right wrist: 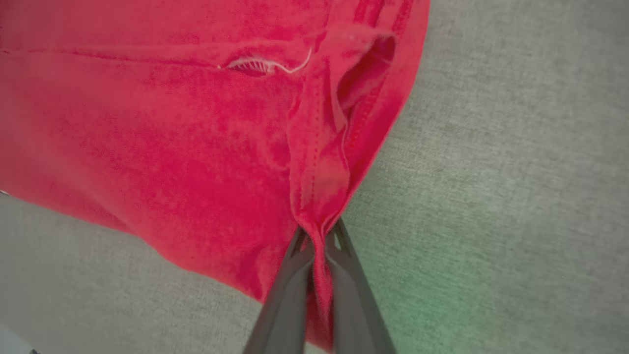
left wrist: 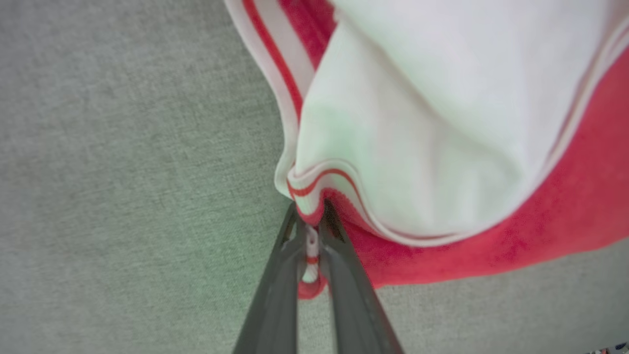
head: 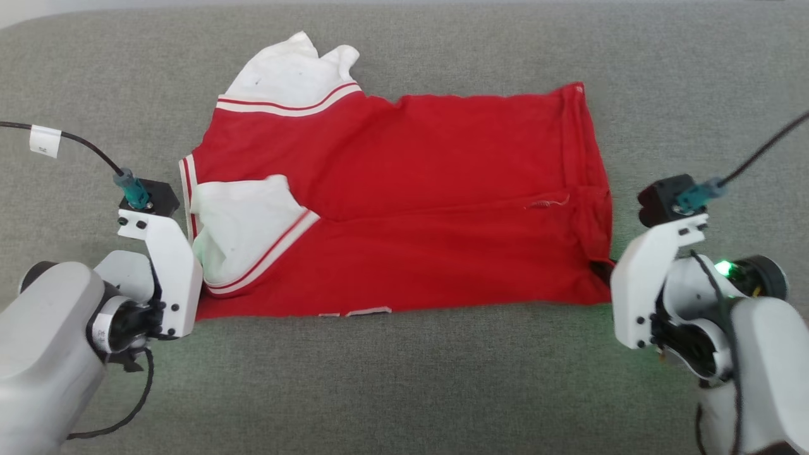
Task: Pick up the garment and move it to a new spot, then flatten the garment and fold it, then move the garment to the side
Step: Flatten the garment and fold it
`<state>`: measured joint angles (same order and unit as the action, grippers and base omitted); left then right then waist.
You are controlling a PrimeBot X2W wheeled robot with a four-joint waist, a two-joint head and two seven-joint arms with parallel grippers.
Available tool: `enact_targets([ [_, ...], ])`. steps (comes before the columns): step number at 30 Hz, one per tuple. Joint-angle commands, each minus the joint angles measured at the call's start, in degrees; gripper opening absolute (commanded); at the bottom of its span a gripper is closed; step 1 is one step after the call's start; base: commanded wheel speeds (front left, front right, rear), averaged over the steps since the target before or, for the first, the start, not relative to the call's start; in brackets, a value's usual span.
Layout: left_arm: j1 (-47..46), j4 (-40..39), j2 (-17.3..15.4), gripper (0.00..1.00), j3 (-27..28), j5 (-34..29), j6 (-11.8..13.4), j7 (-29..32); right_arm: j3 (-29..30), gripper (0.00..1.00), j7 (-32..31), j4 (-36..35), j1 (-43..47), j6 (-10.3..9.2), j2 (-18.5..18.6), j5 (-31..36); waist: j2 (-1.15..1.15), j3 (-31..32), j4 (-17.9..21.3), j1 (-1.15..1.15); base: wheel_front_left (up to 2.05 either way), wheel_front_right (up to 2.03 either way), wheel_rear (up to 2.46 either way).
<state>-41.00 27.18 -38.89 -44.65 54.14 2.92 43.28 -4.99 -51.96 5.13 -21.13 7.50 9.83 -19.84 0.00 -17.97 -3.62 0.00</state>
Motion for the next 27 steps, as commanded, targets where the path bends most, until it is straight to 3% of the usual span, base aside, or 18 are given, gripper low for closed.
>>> enact_targets([
  [1, 0.78, -0.06, -0.1, 0.0, -0.48, 0.17, 0.54, 0.42, 0.07, 0.0, -0.42, -0.62, 0.84, -0.01, 0.18, -0.64, 0.0, 0.19, -0.06, 0.0, 0.0, 0.0, 0.0],
  [14, 9.32, -19.91, -9.14, 0.0, -0.44, 1.73, 10.31, 7.68, 3.13, 0.0, -10.3, -17.12, 11.66, -0.01, 4.53, -5.54, 0.0, 1.11, -0.71, 0.0, 0.0, 0.0, 0.0],
  [20, 14.31, -21.88, -8.44, 0.0, -0.99, 3.92, 13.19, 7.74, 3.9, 0.0, -9.23, -16.04, 15.34, -0.01, 2.95, -5.0, 0.0, 1.15, -0.44, 0.0, 0.0, 0.0, 0.0],
  [21, 14.79, -21.46, -8.19, 0.0, -1.13, 4.1, 13.42, 7.59, 3.78, 0.11, -8.69, -15.13, 15.59, -0.01, 2.79, -4.66, 0.0, 1.25, -0.39, 0.0, 0.0, 0.0, 0.0],
  [22, 15.2, -20.72, -7.85, 0.38, -1.06, 4.27, 13.91, 7.31, 3.33, 0.39, -8.1, -13.98, 15.83, -0.01, 2.78, -4.37, 0.0, 1.43, -0.32, 0.0, 0.0, 0.0, 0.0],
  [23, 15.51, -20.02, -7.6, 0.52, -1.07, 4.56, 14.24, 7.41, 2.82, 0.86, -7.42, -13.12, 15.89, -0.01, 2.62, -4.16, 0.0, 1.6, -0.22, 0.0, 0.0, 0.0, 0.0],
  [24, 15.65, -19.48, -7.66, 0.84, -1.31, 4.52, 14.07, 7.58, 2.52, 1.0, -6.76, -12.29, 15.81, -0.01, 2.43, -4.1, 0.0, 1.78, -0.09, 0.0, 0.0, 0.0, 0.0],
  [25, 15.53, -19.07, -7.63, 1.0, -1.17, 4.44, 14.18, 7.35, 2.33, 1.0, -6.05, -11.59, 15.75, -0.01, 2.29, -3.98, 0.0, 1.99, -0.03, 0.0, 0.0, 0.0, 0.0],
  [27, 14.58, -18.97, -8.12, 1.0, -0.42, 4.51, 14.34, 7.15, 2.21, 1.0, -4.14, -11.28, 15.62, -0.01, 1.92, -4.25, 0.0, 2.74, 0.23, 0.0, 0.0, 0.0, 0.0],
])
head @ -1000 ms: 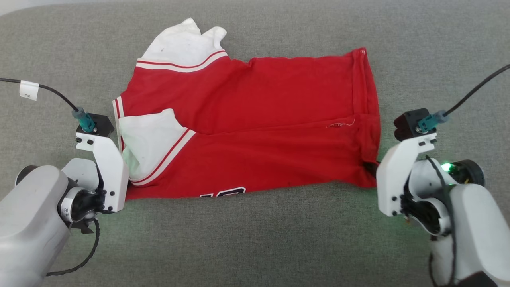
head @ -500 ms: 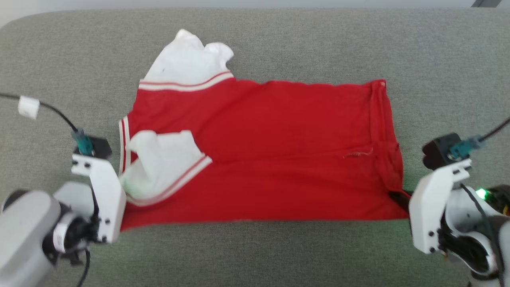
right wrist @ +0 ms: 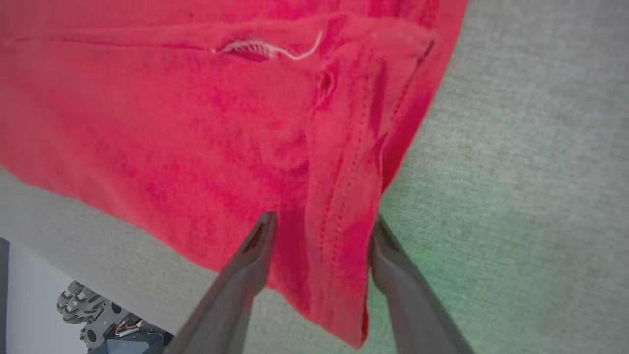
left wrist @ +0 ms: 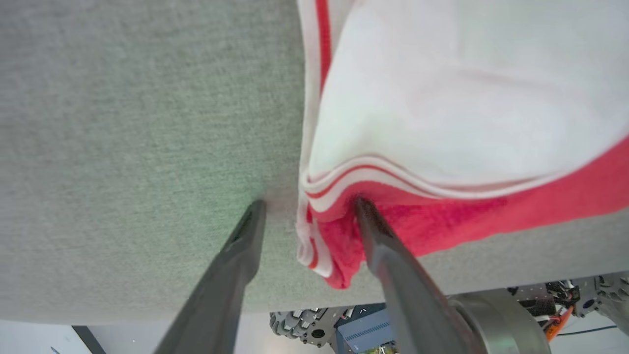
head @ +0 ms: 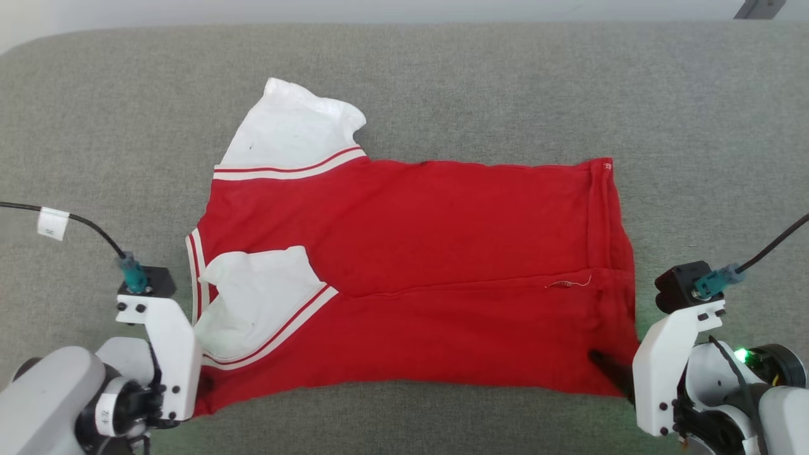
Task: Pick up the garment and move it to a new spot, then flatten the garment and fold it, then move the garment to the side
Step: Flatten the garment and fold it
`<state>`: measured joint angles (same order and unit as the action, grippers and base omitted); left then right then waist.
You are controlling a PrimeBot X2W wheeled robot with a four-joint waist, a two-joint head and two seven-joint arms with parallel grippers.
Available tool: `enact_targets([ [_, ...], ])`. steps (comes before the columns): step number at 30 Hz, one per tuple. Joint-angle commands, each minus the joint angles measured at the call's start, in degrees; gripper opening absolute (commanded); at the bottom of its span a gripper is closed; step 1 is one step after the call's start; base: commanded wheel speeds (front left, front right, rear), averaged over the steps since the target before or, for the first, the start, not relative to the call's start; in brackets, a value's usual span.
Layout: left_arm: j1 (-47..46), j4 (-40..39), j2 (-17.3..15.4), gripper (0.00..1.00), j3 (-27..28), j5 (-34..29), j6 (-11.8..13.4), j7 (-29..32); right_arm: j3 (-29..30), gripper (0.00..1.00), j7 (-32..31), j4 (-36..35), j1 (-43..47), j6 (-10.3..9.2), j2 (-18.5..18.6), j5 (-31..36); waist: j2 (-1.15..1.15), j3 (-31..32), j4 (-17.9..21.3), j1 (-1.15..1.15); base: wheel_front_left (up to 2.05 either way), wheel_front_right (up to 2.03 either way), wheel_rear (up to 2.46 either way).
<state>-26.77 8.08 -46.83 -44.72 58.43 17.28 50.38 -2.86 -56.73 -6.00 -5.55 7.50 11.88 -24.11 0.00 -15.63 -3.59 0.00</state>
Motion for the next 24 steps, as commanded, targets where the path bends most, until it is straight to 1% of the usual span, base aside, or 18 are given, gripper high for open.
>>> enact_targets([
  [1, -0.21, -0.04, -0.59, 1.0, 0.14, 0.14, 0.16, -0.03, 0.16, 1.0, 1.24, -0.56, -0.03, -0.01, -0.2, -0.13, 0.0, 0.71, 0.39, 0.0, 0.0, 0.0, 0.0],
  [2, -0.83, -0.26, -0.97, 1.0, 0.7, 0.4, 0.52, 0.05, 0.51, 1.0, 1.9, -1.12, -0.02, -0.01, -0.25, -0.13, 0.0, 0.97, 0.49, 0.0, 0.0, 0.0, 0.0],
  [4, -2.11, -1.35, -2.33, 1.0, 1.0, -0.52, 0.27, 0.59, 1.83, 1.0, 3.3, -2.58, 0.34, 0.0, -1.04, -0.09, 0.0, 1.5, 0.66, 0.0, 0.0, 0.0, 0.0],
  [6, -3.55, -2.6, -3.05, 1.0, 1.53, -0.92, 0.0, 0.92, 3.65, 1.0, 5.07, -4.74, 0.39, 0.0, -2.18, 0.55, 0.0, 1.87, 1.07, 0.0, 0.0, 0.0, 0.0],
  [7, -3.55, -2.6, -3.05, 1.0, 1.53, -0.92, 0.0, 0.92, 3.65, 1.0, 5.07, -4.74, 0.39, 0.0, -2.18, 0.55, 0.0, 1.87, 1.07, 0.0, 0.0, 0.0, 0.0],
  [9, -5.46, -3.28, -3.91, 1.0, 2.26, -1.88, -0.31, 0.44, 4.97, 1.0, 6.89, -7.01, 0.48, 0.0, -3.79, 0.51, 0.0, 2.12, 1.73, 0.0, 0.0, 0.0, 0.0],
  [12, -9.06, -3.31, -4.45, 1.0, 2.72, -3.97, -2.32, -0.69, 5.9, 1.0, 11.07, -11.09, -0.13, 0.0, -5.15, 0.95, 0.0, 2.17, 3.09, 0.0, 0.0, 0.0, 0.0],
  [16, -13.98, -0.74, -3.45, 1.0, 3.21, -5.69, -5.5, -2.47, 6.89, 1.0, 19.97, -15.3, -2.04, 0.0, -6.7, 2.8, 0.0, 1.62, 5.67, 0.0, 0.0, 0.0, 0.0],
  [20, -19.11, 3.67, -2.2, 1.0, 3.19, -8.1, -8.76, -4.26, 7.07, 1.0, 29.37, -17.2, -3.92, 0.0, -7.86, 4.87, 0.0, 0.39, 8.68, 0.0, 0.0, 0.0, 0.0],
  [24, -23.98, 9.35, -0.81, 1.0, 3.59, -9.75, -12.29, -7.56, 5.49, 1.0, 37.09, -16.2, -5.36, 0.0, -8.63, 6.03, 0.0, -1.33, 12.08, 0.0, 0.0, 0.0, 0.0],
])
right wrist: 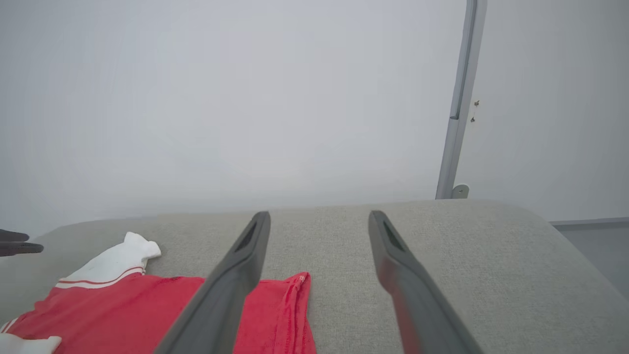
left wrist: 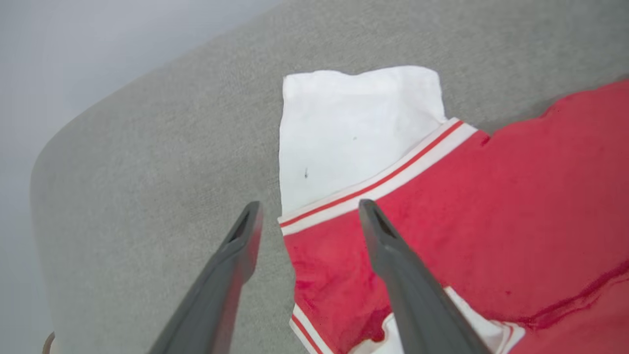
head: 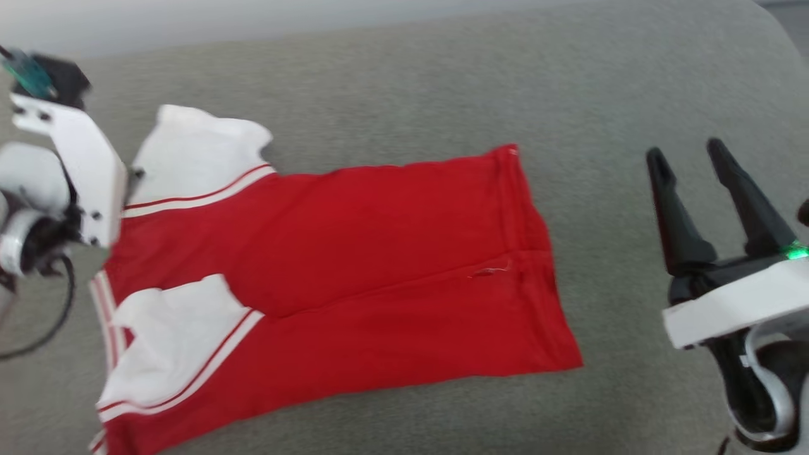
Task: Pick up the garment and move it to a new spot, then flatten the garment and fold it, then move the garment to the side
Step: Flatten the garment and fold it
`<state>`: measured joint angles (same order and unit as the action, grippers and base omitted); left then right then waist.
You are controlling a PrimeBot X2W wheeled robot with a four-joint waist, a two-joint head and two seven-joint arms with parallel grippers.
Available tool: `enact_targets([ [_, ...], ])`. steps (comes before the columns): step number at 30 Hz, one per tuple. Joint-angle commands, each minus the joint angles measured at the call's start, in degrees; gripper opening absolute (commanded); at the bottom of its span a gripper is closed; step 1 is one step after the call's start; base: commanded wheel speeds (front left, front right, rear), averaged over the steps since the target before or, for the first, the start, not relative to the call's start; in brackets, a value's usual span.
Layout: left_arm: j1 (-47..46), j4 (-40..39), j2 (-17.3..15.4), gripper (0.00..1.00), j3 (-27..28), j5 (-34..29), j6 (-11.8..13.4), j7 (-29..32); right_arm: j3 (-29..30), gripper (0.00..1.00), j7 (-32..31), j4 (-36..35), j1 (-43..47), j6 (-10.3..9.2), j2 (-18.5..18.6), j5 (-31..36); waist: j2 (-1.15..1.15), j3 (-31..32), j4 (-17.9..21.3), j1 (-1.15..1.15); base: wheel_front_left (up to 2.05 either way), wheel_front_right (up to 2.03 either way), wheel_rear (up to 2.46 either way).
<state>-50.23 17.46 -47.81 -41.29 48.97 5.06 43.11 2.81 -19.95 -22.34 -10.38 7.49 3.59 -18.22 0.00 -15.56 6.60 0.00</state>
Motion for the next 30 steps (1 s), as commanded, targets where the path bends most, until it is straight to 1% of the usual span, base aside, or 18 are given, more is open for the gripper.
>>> enact_targets([
  [1, -1.79, 1.66, 0.33, 1.0, 0.37, -0.75, -0.85, -1.08, -0.75, 1.0, 1.77, 0.49, -0.96, 0.01, -0.36, 0.36, 0.0, -2.0, 2.84, 0.0, 0.0, 0.0, 0.0],
  [3, -4.0, 4.86, 0.92, 1.0, 0.29, -1.8, -2.42, -2.27, -1.85, 1.0, 4.21, 1.43, -1.46, 0.01, -0.55, 0.43, 0.0, -2.99, 4.42, 0.0, 0.0, 0.0, 0.0],
  [7, -8.11, 11.49, 2.03, 1.0, 0.09, -3.05, -4.53, -3.93, -3.47, 1.0, 7.67, 2.9, -2.38, 0.01, -0.68, -0.69, 0.0, -4.94, 7.16, 0.0, 0.0, 0.0, 0.0],
  [11, -11.83, 17.01, 2.78, 1.0, -0.4, -4.41, -6.64, -4.72, -5.03, 1.0, 9.52, 3.49, -3.25, 0.01, -0.67, -1.54, 0.0, -7.15, 9.18, 0.0, 0.0, 0.0, 0.0],
  [15, -14.98, 22.06, 2.96, 1.0, -1.76, -6.5, -8.06, -4.85, -5.21, 1.0, 10.25, 4.02, -4.14, 0.01, -0.7, -2.54, 0.0, -9.13, 10.46, 0.0, 0.0, 0.0, 0.0],
  [17, -16.79, 25.89, 3.32, 1.0, -2.79, -7.82, -8.47, -4.14, -6.08, 1.0, 9.6, 4.59, -4.83, 0.01, -0.72, -3.18, 0.0, -10.41, 11.07, 0.0, 0.0, 0.0, 0.0],
  [20, -18.29, 29.27, 3.37, 1.0, -3.57, -9.07, -8.38, -3.78, -7.13, 1.0, 8.82, 4.99, -5.79, 0.01, -0.7, -3.62, 0.0, -11.46, 11.45, 0.0, 0.0, 0.0, 0.0],
  [24, -18.16, 34.21, 4.87, 1.0, -3.82, -7.86, -7.12, -0.89, -8.17, 1.0, 6.79, 5.74, -6.71, 0.01, -0.68, -4.19, 0.0, -12.44, 11.47, 0.0, 0.0, 0.0, 0.0],
  [25, -17.71, 35.65, 5.63, 1.0, -3.74, -7.26, -6.78, 0.85, -8.2, 1.0, 5.99, 5.98, -7.01, 0.01, -0.67, -4.37, 0.0, -12.63, 11.42, 0.0, 0.0, 0.0, 0.0],
  [26, -17.71, 35.65, 5.63, 1.0, -3.74, -7.26, -6.78, 0.85, -8.2, 1.0, 5.99, 5.98, -7.01, 0.01, -0.67, -4.37, 0.0, -12.63, 11.42, 0.0, 0.0, 0.0, 0.0],
  [27, -16.94, 36.77, 6.37, 0.93, -4.53, -7.25, -7.23, 3.35, -8.53, 1.0, 4.93, 6.33, -7.35, 0.01, -0.69, -4.58, 0.0, -12.77, 11.32, 0.0, 0.0, 0.0, 0.0],
  [28, -16.55, 37.67, 7.01, 0.25, -4.58, -6.37, -7.21, 5.16, -8.82, 1.0, 3.57, 6.83, -7.88, 0.01, -0.68, -4.62, 0.0, -12.9, 11.23, 0.0, 0.0, 0.0, 0.0],
  [29, -16.27, 38.52, 7.97, 0.0, -4.29, -5.42, -6.55, 6.9, -9.03, 1.0, 2.09, 7.29, -8.52, 0.01, -0.66, -5.02, 0.0, -13.03, 11.08, 0.0, 0.0, 0.0, 0.0],
  [30, -16.17, 38.81, 8.65, 0.0, -5.08, -5.75, -7.01, 8.6, -9.21, 1.0, 0.54, 7.86, -9.48, 0.01, -0.67, -5.31, 0.0, -13.16, 10.91, 0.0, 0.0, 0.0, 0.0],
])
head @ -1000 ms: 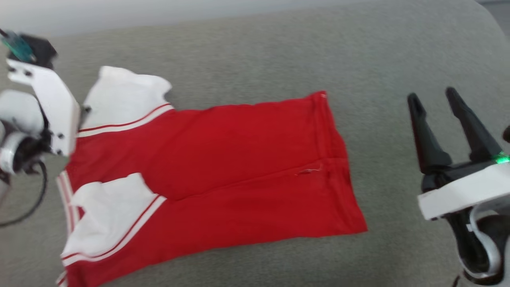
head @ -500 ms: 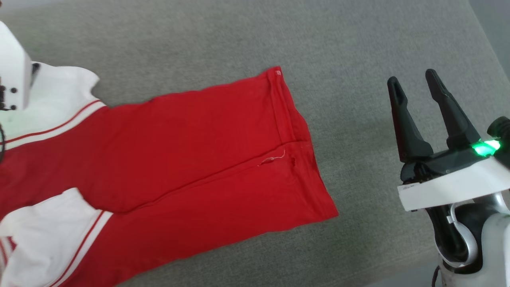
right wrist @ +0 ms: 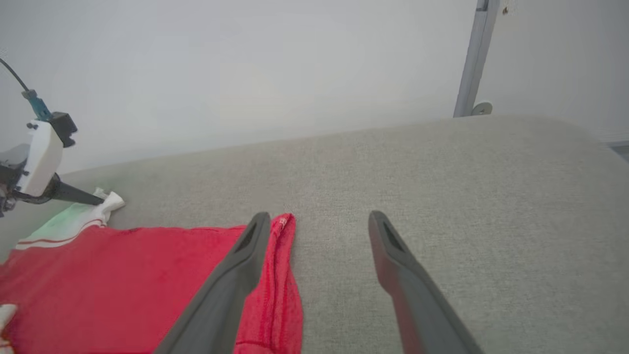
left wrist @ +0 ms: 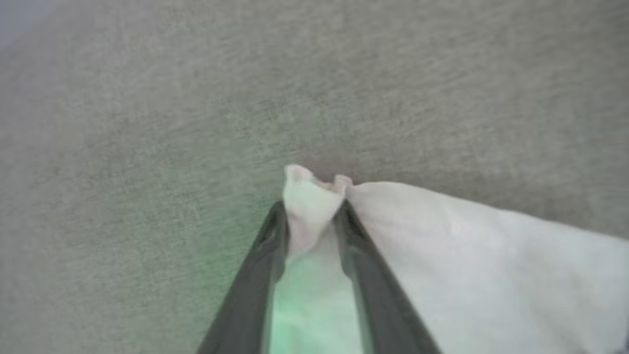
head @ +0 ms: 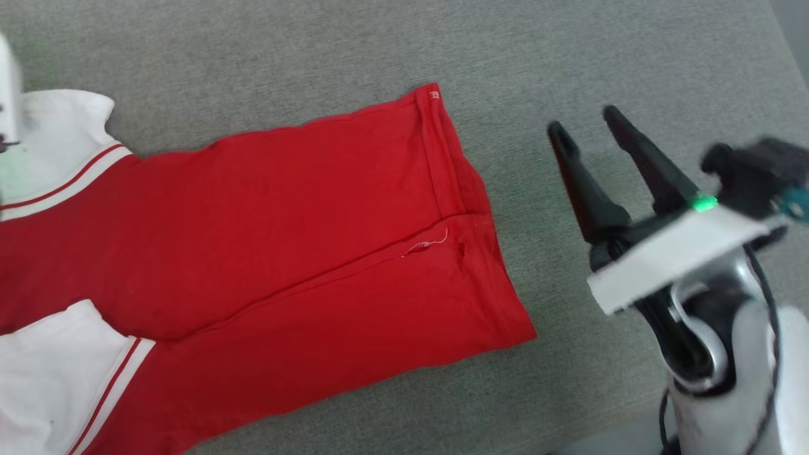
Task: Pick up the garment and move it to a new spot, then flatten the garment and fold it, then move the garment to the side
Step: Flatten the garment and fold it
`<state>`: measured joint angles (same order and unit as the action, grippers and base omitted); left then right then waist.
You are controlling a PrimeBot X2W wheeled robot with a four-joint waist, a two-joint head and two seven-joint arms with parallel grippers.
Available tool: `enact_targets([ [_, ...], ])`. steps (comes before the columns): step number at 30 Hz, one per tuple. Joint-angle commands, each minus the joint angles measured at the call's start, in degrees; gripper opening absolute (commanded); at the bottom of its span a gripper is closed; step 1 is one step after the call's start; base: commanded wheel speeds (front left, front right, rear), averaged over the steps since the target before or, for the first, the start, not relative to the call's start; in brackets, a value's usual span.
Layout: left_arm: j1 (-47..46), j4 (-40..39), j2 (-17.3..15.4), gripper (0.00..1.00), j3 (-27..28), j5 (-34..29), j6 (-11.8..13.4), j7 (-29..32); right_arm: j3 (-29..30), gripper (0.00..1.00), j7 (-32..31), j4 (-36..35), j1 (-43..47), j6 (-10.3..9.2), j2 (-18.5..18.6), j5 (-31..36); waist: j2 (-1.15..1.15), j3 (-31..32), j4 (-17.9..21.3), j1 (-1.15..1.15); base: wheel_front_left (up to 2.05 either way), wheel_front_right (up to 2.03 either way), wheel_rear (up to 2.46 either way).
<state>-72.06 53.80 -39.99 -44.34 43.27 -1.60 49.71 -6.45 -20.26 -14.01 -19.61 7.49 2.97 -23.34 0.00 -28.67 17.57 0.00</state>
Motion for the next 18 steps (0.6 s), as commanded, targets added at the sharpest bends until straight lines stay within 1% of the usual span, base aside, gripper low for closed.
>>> enact_targets([
  [1, 5.29, 2.48, 1.29, 0.0, -2.01, 0.17, -0.22, 2.26, -0.28, 1.0, -0.67, 0.34, -1.57, 0.01, 0.08, -0.08, 0.0, -0.24, -0.24, 0.0, 0.0, 0.0, 0.0],
  [2, 4.91, 2.5, 1.76, 0.0, -1.71, 0.66, -0.02, 2.24, -0.86, 1.0, -2.54, 1.51, -2.81, 0.01, 0.55, 0.56, 0.0, -0.4, -0.39, 0.0, 0.0, 0.0, 0.0],
  [5, 3.84, 2.82, 2.72, 0.0, -2.12, 0.55, -0.49, 2.7, -2.81, 1.0, -7.4, 5.7, -7.83, 0.01, 0.52, -0.06, 0.0, -0.96, -0.98, 0.0, 0.0, 0.0, 0.0],
  [8, 2.56, 3.23, 3.85, 0.0, -2.13, 0.57, -0.73, 1.7, -4.79, 1.0, -11.47, 11.74, -14.15, 0.01, 0.65, -0.31, 0.0, -1.39, -1.54, 0.0, 0.0, 0.0, 0.0],
  [10, 1.8, 3.56, 4.52, 0.0, -2.16, 0.45, -0.75, 1.12, -6.04, 1.0, -14.23, 16.93, -18.02, 0.01, 0.47, -0.79, 0.0, -1.56, -1.94, 0.0, 0.0, 0.0, 0.0],
  [12, 1.1, 3.95, 5.39, 0.0, -2.14, 0.62, -0.82, 0.78, -7.36, 1.0, -16.23, 22.28, -22.44, 0.01, 0.59, 0.23, 0.0, -1.68, -2.47, 0.0, 0.0, 0.0, 0.0],
  [18, -1.01, 4.84, 7.62, 0.0, -2.13, 0.77, -1.41, -1.02, -11.81, 1.0, -23.81, 36.12, -29.67, 0.01, 0.19, 0.22, 0.0, -1.86, -4.22, 0.0, 0.0, 0.0, 0.0],
])
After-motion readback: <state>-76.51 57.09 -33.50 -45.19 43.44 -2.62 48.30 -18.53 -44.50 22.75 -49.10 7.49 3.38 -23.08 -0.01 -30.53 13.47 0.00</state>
